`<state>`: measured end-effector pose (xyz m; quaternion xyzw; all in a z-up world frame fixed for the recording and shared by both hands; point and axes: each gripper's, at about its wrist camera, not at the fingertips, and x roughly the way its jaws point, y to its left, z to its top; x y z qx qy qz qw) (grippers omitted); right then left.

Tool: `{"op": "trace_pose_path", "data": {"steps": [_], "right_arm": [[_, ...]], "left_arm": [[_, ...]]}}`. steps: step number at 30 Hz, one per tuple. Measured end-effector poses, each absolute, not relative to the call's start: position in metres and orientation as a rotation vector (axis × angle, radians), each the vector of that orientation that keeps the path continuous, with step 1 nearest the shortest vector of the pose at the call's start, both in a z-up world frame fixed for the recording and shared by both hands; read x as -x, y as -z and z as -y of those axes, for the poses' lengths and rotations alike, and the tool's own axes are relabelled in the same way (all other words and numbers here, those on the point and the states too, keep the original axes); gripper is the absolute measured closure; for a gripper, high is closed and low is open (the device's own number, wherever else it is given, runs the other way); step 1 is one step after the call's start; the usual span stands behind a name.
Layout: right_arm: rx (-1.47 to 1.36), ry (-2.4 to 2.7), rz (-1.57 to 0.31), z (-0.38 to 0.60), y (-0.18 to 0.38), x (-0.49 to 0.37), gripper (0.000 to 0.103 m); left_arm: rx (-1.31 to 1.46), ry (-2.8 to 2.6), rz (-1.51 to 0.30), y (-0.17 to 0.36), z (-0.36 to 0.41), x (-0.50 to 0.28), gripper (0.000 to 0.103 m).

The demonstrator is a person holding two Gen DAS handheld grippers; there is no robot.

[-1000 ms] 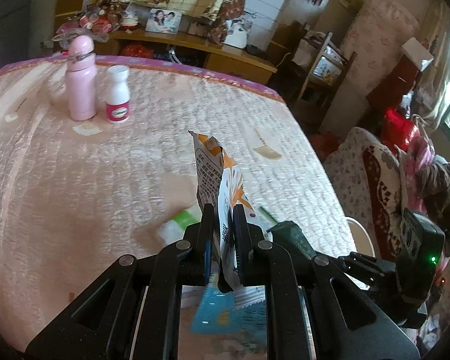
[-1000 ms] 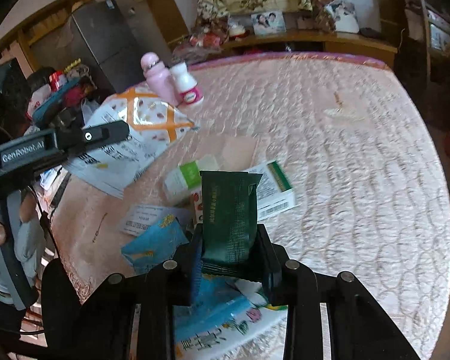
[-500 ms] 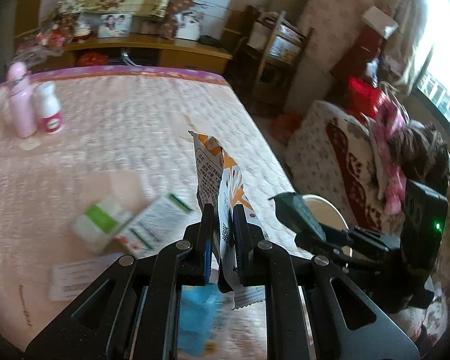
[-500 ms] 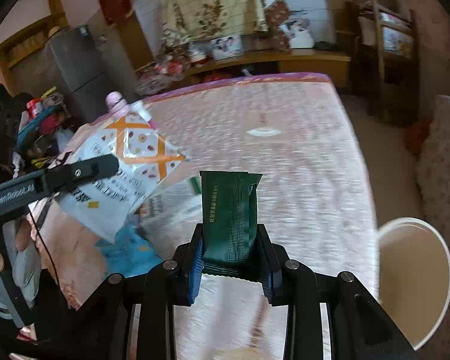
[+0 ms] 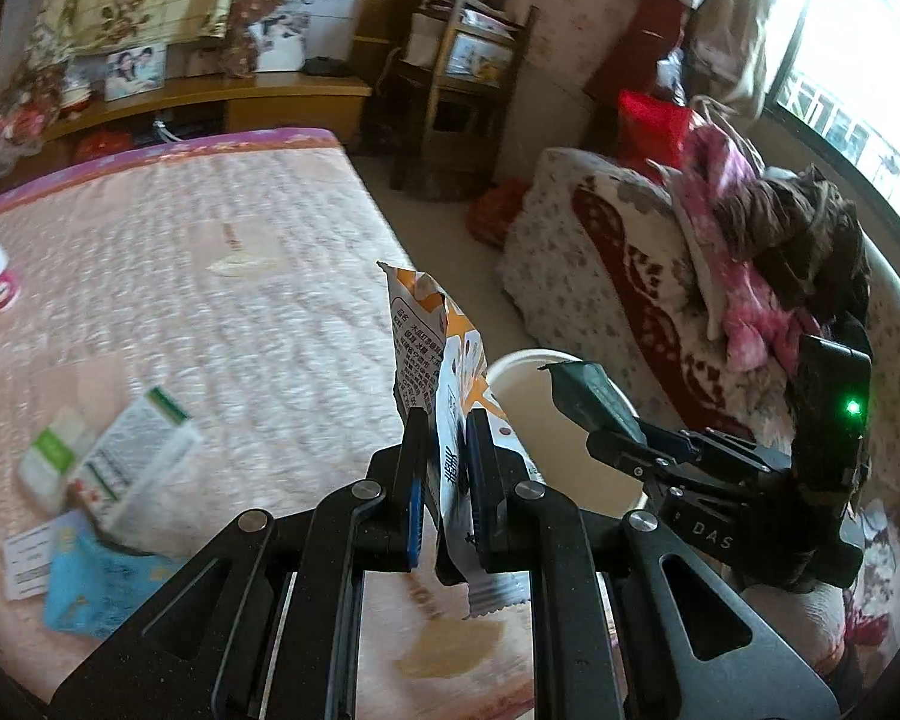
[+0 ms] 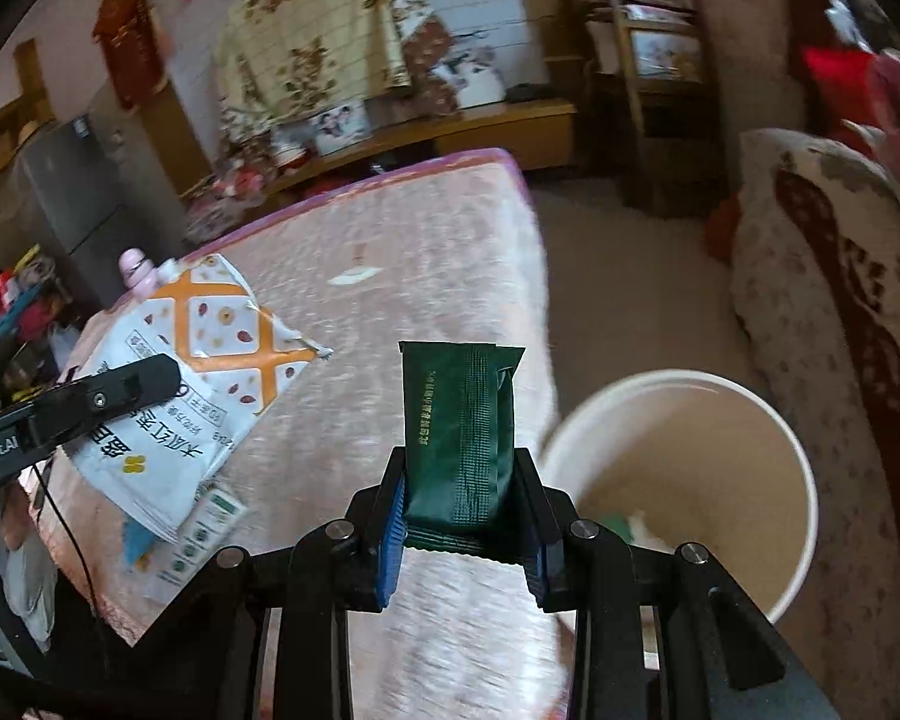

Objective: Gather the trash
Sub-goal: 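Carry the orange-white and dark green packets over the white bucket with both tools, then open both tools to drop the two packets into the bucket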

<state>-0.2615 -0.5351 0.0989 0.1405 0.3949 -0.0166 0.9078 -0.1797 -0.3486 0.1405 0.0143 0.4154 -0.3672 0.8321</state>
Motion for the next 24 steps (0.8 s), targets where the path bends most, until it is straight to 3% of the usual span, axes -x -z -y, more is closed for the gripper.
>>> {"op": "trace_pose_path", "data": {"steps": [24], "right_arm": [[-0.419, 0.232, -0.863, 0.627, -0.056, 0.299, 0.072]], "left_arm": [[-0.118, 0.853, -0.947, -0.09, 0.46, 0.195, 0.093]]}}
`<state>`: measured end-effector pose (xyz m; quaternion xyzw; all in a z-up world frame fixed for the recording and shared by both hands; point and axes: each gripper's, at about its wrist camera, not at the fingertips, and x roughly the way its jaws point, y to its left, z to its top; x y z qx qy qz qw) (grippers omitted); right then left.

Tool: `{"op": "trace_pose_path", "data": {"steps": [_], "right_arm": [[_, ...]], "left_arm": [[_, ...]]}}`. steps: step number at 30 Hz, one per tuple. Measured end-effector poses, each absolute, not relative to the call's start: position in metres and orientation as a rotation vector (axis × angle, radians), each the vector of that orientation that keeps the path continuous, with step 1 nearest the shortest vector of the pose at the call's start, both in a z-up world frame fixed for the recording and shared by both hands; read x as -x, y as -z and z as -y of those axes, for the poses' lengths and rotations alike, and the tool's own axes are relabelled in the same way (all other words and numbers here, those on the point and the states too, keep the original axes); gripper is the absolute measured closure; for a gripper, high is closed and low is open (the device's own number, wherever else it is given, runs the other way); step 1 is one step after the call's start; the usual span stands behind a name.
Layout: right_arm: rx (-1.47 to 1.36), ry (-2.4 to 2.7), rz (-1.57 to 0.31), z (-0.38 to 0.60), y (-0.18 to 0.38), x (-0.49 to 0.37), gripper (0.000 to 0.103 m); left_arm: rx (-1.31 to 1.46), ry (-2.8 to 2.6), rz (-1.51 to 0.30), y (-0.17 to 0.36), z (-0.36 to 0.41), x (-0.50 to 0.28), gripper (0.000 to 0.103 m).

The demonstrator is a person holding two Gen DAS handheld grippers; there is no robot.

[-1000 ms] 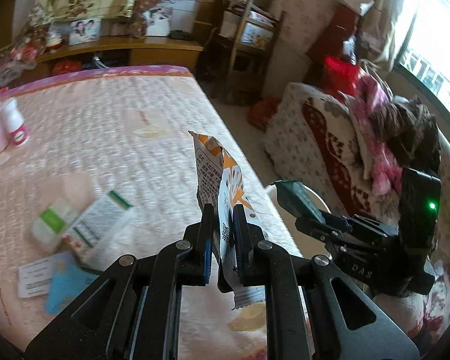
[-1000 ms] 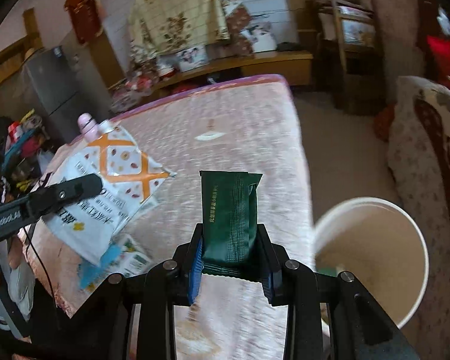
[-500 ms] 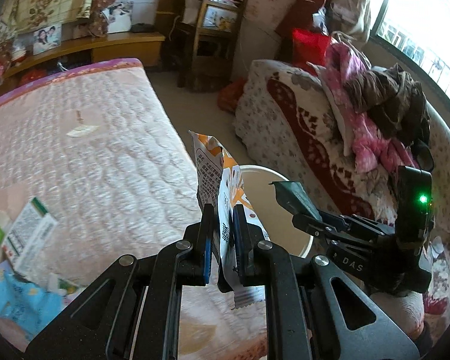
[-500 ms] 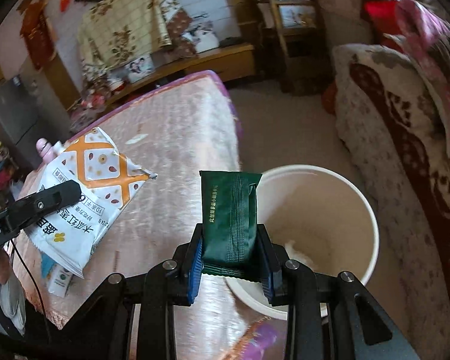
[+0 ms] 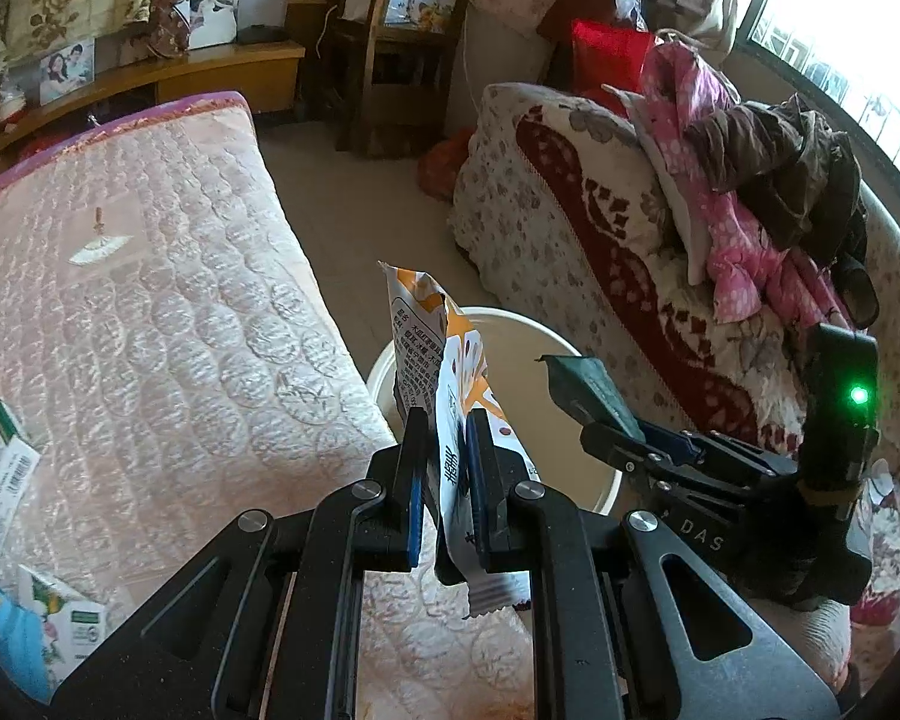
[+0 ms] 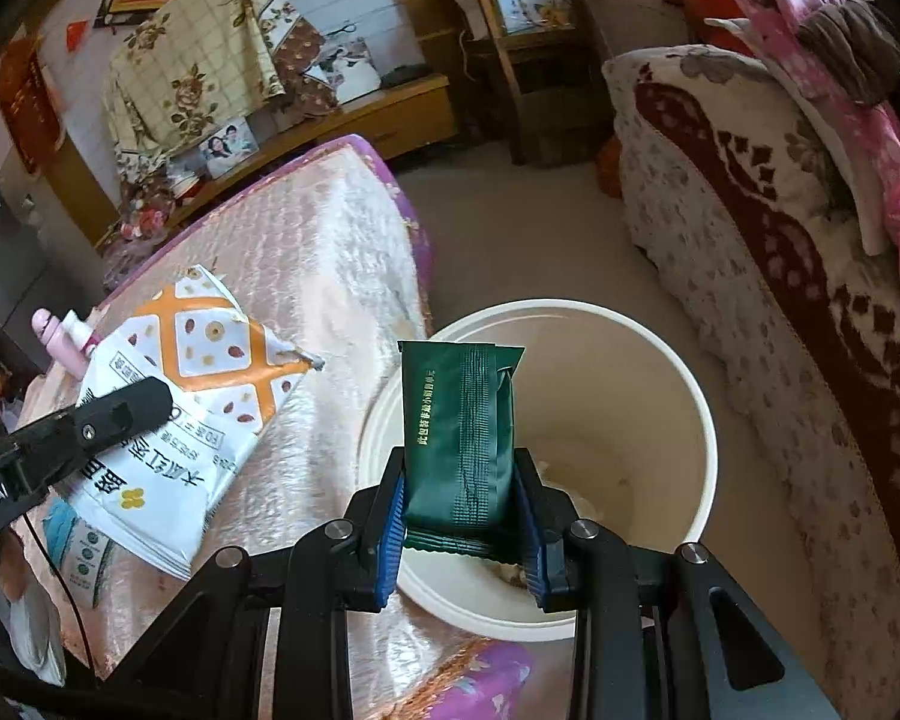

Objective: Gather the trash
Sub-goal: 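Open both tools to drop the two packets into the bucket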

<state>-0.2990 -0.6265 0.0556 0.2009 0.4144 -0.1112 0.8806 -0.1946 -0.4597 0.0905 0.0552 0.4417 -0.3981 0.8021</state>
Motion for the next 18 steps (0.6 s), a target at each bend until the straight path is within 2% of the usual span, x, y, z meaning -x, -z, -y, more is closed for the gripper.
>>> {"op": "trace_pose_path", "data": {"steps": [9, 12, 18], "right_arm": [[-0.446, 0.261, -0.873, 0.642, -0.042, 0.297, 0.072], [-0.461, 0.28, -0.871, 0.644, -0.039, 0.297, 0.06], [-0.474, 0.288, -0.876, 0.647, -0.035, 0.297, 0.056]], "left_arm": [[-0.142, 0.84, -0.958, -0.076, 0.473, 0.193, 0.093], [-0.15, 0.832, -0.951, -0.074, 0.475, 0.195, 0.093], [-0.151, 0.824, -0.974, -0.069, 0.477, 0.192, 0.09]]}}
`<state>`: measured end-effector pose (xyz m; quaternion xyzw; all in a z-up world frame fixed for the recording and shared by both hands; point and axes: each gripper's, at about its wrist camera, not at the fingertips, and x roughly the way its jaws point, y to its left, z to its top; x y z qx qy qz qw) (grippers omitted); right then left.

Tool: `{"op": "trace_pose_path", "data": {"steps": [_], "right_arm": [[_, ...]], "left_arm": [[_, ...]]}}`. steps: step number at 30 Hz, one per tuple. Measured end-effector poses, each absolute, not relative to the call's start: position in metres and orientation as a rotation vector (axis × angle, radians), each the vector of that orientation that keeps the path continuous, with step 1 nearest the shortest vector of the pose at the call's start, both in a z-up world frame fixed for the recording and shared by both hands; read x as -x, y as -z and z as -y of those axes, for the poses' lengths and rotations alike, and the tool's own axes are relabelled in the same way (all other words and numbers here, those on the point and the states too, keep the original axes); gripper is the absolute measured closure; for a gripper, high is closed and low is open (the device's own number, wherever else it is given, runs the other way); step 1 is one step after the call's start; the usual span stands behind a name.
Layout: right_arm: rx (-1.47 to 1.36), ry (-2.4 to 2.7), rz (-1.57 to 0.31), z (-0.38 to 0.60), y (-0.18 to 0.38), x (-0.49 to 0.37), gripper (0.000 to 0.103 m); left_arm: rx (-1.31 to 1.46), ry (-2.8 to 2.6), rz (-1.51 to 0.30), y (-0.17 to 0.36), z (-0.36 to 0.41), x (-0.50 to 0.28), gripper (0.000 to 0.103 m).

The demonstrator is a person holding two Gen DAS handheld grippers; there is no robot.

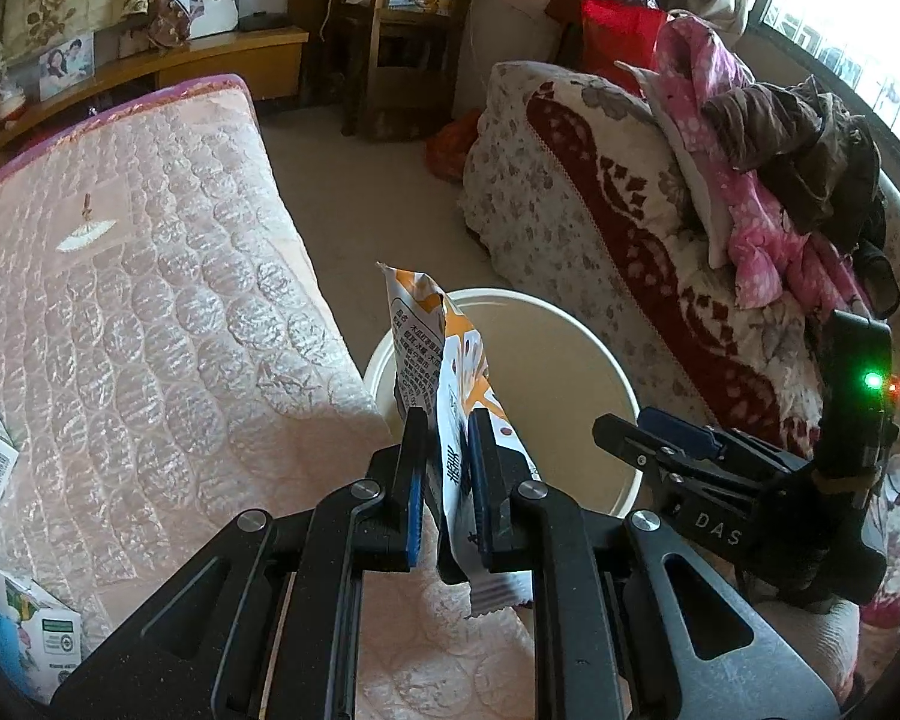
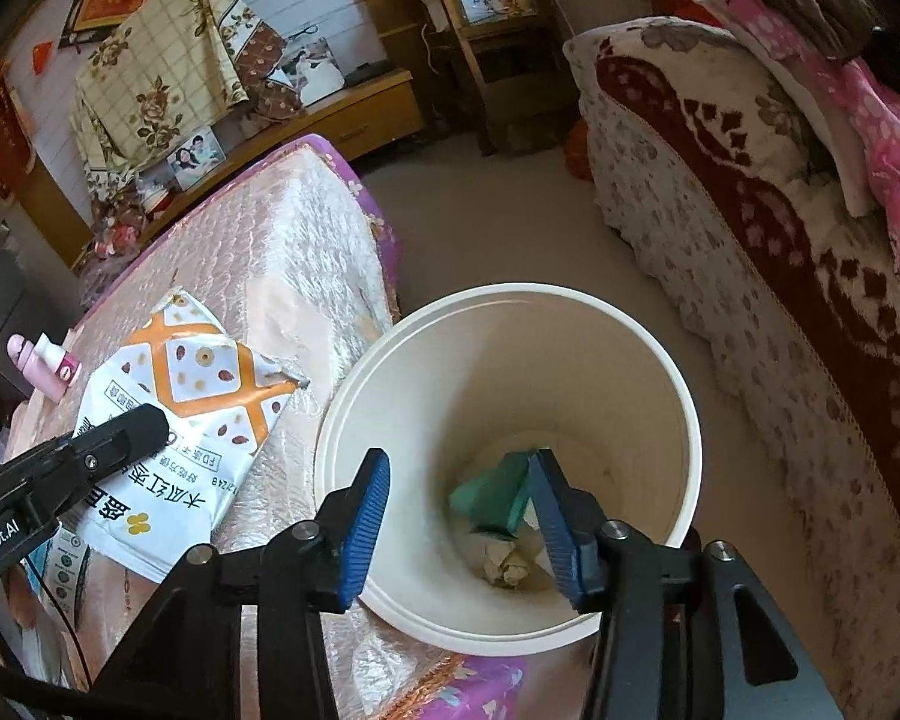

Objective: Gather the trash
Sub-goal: 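Open both tools to drop the two packets into the bucket, then move both open tools back over the trash on the bed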

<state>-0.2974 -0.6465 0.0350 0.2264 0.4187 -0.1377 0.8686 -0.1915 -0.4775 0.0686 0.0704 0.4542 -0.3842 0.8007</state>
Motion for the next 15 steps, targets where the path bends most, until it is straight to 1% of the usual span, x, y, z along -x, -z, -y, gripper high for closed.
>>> {"op": "trace_pose_path", "data": {"steps": [2, 3, 4, 6, 15], "right_arm": [[-0.481, 0.288, -0.877, 0.648, -0.034, 0.298, 0.056], [-0.482, 0.289, -0.878, 0.648, -0.034, 0.298, 0.056], [-0.485, 0.29, -0.878, 0.649, -0.033, 0.298, 0.056], [-0.489, 0.288, -0.877, 0.65, -0.033, 0.298, 0.056], [-0.478, 0.278, -0.884, 0.643, -0.033, 0.297, 0.056]], "left_arm": [[-0.144, 0.825, -0.987, -0.067, 0.477, 0.19, 0.087], [-0.139, 0.824, -0.995, -0.065, 0.476, 0.189, 0.081], [-0.135, 0.824, -0.999, -0.065, 0.475, 0.189, 0.072], [-0.124, 0.826, -1.004, -0.065, 0.472, 0.188, 0.062], [-0.123, 0.804, -0.996, -0.068, 0.459, 0.188, 0.062]]}}
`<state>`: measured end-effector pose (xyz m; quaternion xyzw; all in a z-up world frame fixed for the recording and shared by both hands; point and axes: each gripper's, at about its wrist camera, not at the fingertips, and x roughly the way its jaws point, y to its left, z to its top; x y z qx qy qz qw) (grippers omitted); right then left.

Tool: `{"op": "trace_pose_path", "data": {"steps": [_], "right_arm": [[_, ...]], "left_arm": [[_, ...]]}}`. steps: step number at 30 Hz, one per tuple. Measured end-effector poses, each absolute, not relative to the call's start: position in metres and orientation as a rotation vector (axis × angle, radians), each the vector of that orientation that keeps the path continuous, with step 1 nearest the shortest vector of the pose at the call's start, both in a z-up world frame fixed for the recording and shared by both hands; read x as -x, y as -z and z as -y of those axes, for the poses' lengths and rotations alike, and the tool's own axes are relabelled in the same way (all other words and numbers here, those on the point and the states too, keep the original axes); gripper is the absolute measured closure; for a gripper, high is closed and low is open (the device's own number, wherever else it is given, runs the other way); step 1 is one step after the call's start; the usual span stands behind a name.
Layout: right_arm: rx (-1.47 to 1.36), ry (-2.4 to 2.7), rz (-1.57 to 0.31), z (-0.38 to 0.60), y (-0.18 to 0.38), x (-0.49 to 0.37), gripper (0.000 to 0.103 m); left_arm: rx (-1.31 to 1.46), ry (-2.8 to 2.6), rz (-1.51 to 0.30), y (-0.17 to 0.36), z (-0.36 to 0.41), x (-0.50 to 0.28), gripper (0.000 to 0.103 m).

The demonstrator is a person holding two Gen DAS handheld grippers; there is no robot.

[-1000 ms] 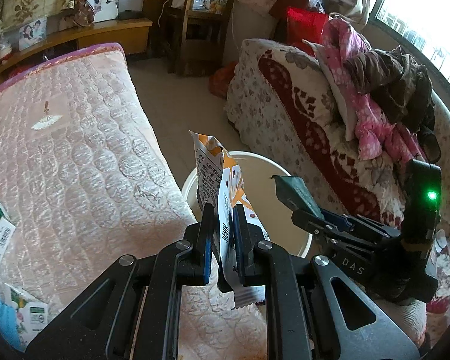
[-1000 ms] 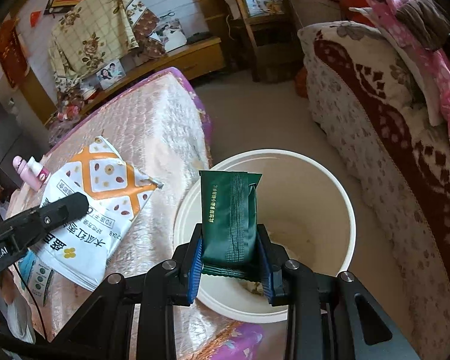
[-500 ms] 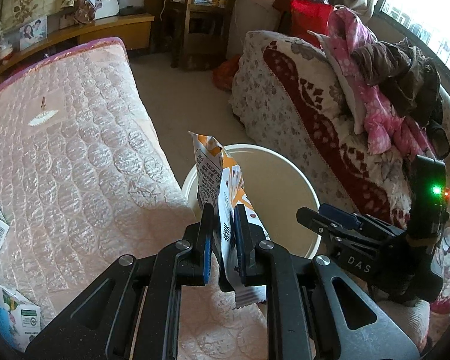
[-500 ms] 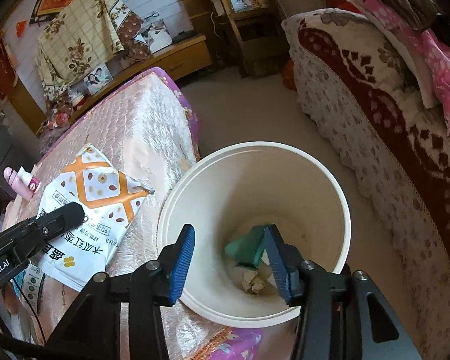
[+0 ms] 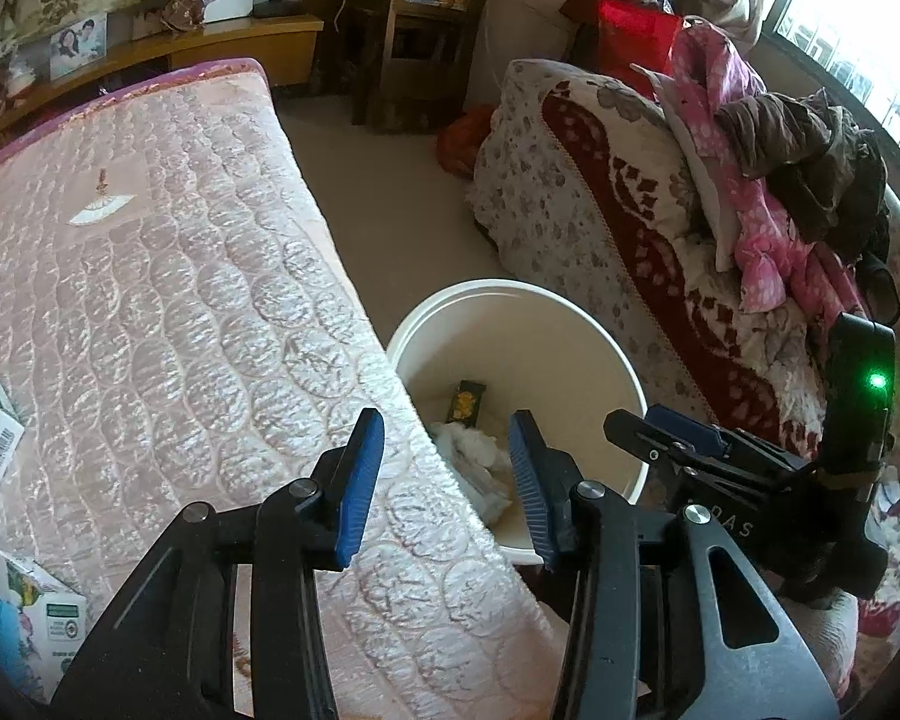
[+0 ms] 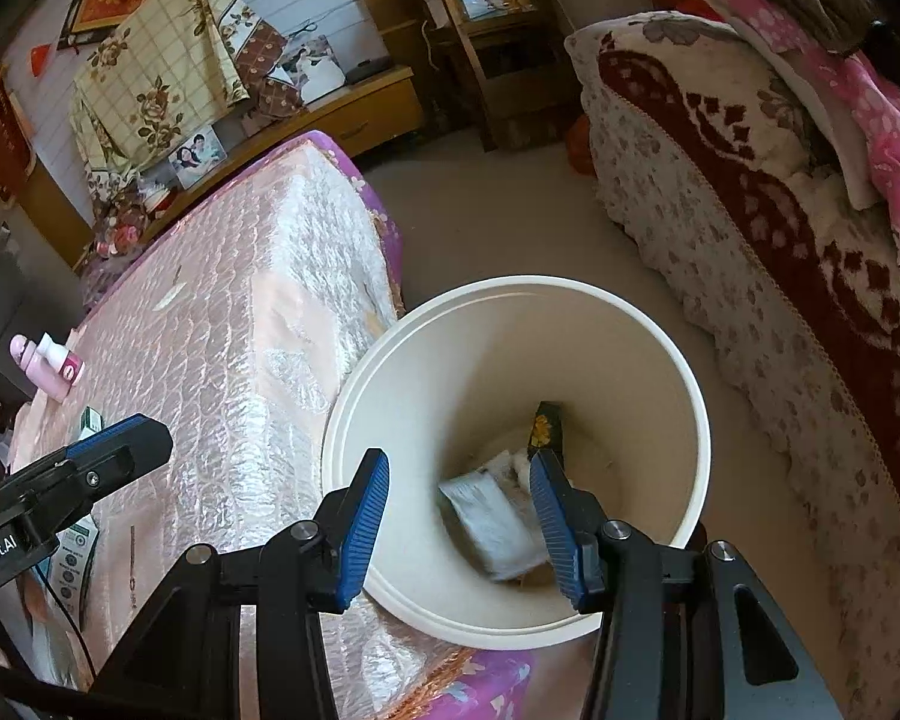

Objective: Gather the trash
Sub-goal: 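Move both open tools back over the trash on the bed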

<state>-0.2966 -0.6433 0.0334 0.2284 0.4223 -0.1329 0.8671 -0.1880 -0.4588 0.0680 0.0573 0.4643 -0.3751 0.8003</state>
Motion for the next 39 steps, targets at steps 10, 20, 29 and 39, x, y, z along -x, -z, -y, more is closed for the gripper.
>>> {"op": "trace_pose_path", "data": {"steps": [10, 20, 29, 39], "right_arm": [[-0.462, 0.266, -0.886, 0.631, -0.035, 0.296, 0.055], [-0.431, 0.238, -0.884, 0.61, -0.044, 0.292, 0.05], [-0.399, 0.197, -0.883, 0.583, -0.052, 0.287, 0.045], [-0.364, 0.132, -0.885, 0.544, -0.062, 0.277, 0.044]], "left_arm": [[-0.124, 0.772, -0.954, -0.077, 0.444, 0.19, 0.062], [-0.132, 0.739, -0.917, -0.086, 0.425, 0.192, 0.062], [-0.113, 0.697, -0.914, -0.09, 0.395, 0.189, 0.062], [-0.1, 0.632, -0.943, -0.092, 0.343, 0.186, 0.062]]}}
